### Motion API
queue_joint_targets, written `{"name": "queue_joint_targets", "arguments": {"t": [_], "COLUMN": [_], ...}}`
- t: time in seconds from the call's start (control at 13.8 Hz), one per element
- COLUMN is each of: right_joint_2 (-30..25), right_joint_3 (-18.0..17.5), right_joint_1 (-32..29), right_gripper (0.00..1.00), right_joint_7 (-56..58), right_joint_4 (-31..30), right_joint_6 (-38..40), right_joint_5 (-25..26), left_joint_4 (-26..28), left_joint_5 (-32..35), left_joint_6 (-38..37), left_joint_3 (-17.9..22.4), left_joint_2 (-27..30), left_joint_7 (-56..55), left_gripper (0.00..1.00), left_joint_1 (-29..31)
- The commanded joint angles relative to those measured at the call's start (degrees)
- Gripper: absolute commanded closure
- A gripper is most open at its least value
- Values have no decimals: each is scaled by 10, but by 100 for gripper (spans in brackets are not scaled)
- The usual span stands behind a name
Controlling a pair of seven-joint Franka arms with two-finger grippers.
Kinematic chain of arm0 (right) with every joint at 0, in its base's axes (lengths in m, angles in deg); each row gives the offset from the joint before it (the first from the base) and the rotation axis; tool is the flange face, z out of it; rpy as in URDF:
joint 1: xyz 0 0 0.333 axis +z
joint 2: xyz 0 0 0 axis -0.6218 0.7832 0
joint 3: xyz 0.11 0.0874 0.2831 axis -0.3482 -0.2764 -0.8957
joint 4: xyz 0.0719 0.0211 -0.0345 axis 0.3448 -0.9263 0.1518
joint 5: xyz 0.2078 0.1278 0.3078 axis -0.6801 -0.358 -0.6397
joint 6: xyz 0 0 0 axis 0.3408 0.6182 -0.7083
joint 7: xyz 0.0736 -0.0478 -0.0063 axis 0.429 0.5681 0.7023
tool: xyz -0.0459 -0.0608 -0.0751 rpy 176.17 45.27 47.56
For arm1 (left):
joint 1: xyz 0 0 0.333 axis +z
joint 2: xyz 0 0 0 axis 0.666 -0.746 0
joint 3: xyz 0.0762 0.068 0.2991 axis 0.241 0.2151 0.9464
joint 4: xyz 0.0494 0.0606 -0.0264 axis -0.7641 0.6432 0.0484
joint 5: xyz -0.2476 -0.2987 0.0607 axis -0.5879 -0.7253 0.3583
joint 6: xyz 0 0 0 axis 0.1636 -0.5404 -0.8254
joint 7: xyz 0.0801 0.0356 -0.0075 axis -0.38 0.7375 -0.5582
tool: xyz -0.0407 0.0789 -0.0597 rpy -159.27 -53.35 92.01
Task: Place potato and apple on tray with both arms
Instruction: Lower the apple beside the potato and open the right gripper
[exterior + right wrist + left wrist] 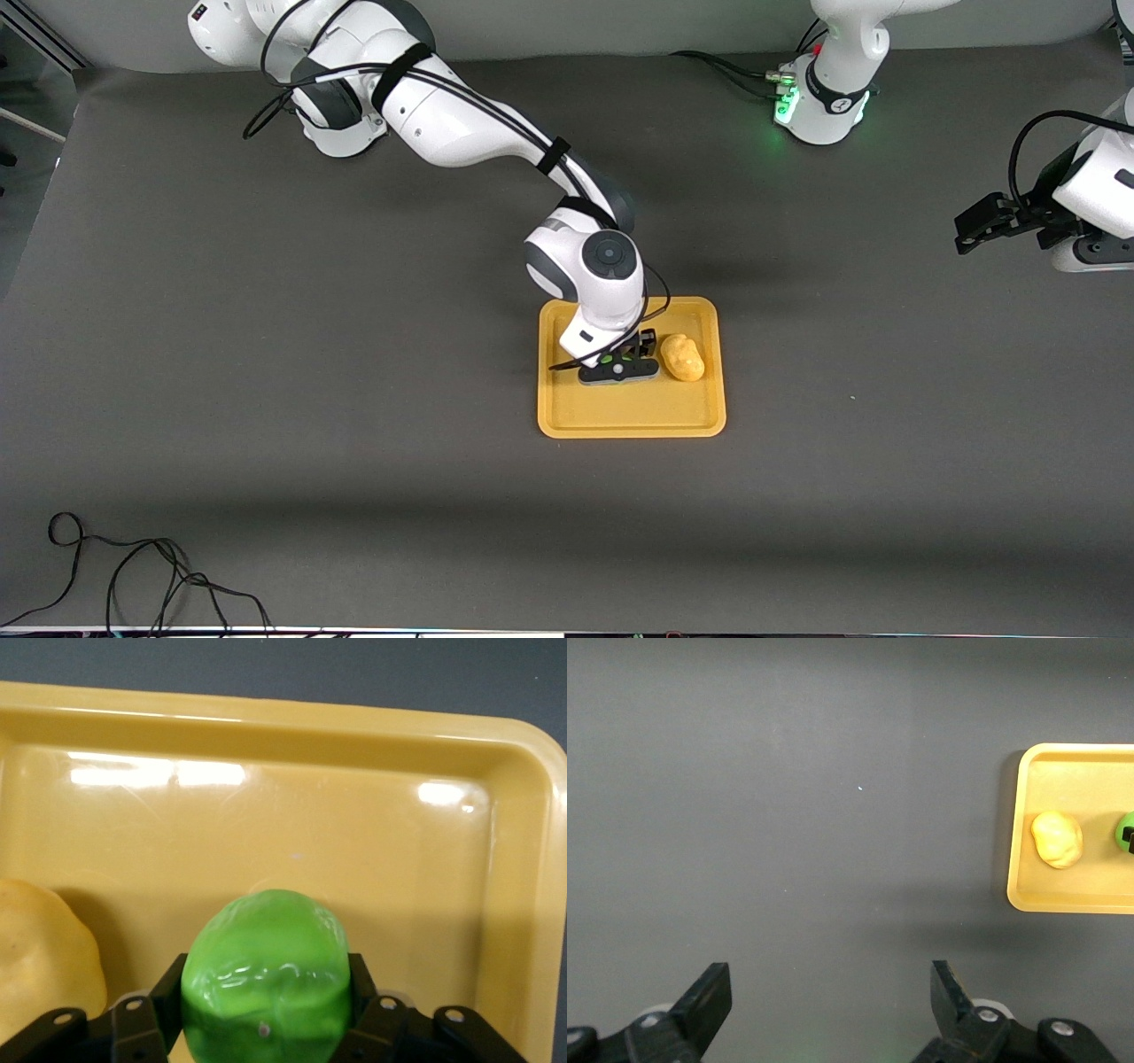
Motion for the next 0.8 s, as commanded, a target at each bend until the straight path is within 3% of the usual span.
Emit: {"name": "queue_joint_targets", "arguments": {"t": [0.0,0.07,0.15,0.22,0.44,0.58,0.73], "right_joint_2": [19,19,19,18,10,-2,-27], "right_joint_3": [0,1,0,0,-1,-4,-3], "right_joint_1": [-9,-9,-10,-10,-10,-9,-10], "right_gripper": [52,46,20,11,10,0,0], "right_joint_7": [-13,-13,-14,-14,-23,-23,-22], "right_joint_4": [26,26,27,27,27,28,29], "right_joint_6": [-6,-6,-6,-5,1,15,57], "right_joint_5": [14,14,13,13,11,10,9], "left_joint_4": [-2,-2,-2,-2,-2,-3,-2], "left_joint_5": [3,3,3,3,3,3,3], "left_joint_6": [4,4,4,1,0,0,-1], "left_joint_3": [-1,-1,-2,-2,-2,-2,-2], "left_joint_2": [0,-1,0,0,0,0,0], "left_joint_7": [8,8,8,8,8,8,9], "left_gripper": [0,0,0,0,0,0,0], "left_joint_1": [-1,-1,-1,0,0,-1,-1]}}
